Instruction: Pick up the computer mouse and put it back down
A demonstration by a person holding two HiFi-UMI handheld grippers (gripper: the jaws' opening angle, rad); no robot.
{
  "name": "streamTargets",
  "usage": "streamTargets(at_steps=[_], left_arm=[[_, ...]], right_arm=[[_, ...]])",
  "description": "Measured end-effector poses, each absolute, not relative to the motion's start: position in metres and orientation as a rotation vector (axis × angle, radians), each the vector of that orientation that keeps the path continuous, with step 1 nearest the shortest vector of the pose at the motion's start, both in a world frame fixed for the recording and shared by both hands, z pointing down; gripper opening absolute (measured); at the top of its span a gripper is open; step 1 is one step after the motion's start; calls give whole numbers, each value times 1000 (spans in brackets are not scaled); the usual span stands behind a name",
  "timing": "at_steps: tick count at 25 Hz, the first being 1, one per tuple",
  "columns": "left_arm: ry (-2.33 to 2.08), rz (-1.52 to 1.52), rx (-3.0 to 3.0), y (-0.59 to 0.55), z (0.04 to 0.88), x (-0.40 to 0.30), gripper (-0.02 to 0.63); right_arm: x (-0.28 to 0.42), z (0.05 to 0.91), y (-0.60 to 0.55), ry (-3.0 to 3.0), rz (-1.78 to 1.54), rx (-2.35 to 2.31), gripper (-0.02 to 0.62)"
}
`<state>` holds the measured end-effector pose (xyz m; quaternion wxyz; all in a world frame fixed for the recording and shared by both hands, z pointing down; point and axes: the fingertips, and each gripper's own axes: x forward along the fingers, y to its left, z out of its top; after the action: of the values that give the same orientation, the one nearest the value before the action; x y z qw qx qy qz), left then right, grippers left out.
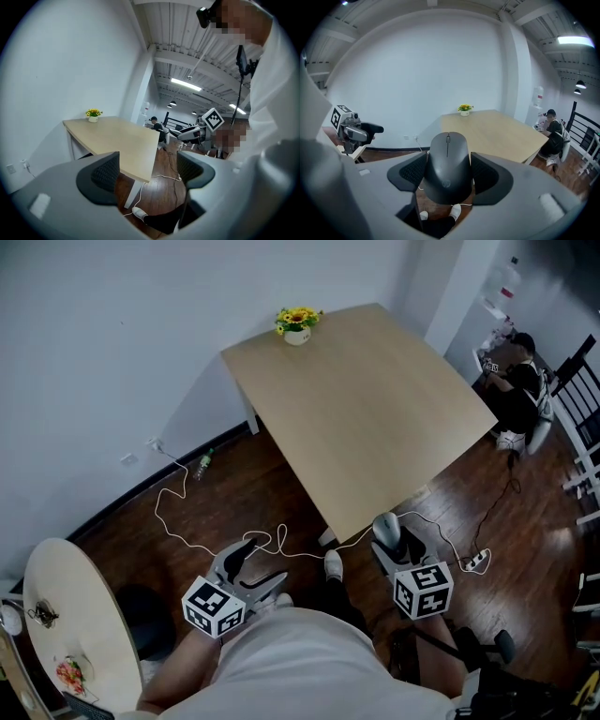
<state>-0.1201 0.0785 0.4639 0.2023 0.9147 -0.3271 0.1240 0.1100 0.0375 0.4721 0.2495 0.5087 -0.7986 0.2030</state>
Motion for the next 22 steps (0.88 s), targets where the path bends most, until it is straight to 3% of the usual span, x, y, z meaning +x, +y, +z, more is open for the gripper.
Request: streamTargets(at_steps=[12, 22], left_arm=[[-880, 372, 2568, 62, 462, -96, 356], [-1025, 392, 2447, 15, 468, -79, 356]], right_arm=[[142, 486, 15, -2132, 576, 1426, 296], [163, 594, -127, -2135, 696, 1317, 296]])
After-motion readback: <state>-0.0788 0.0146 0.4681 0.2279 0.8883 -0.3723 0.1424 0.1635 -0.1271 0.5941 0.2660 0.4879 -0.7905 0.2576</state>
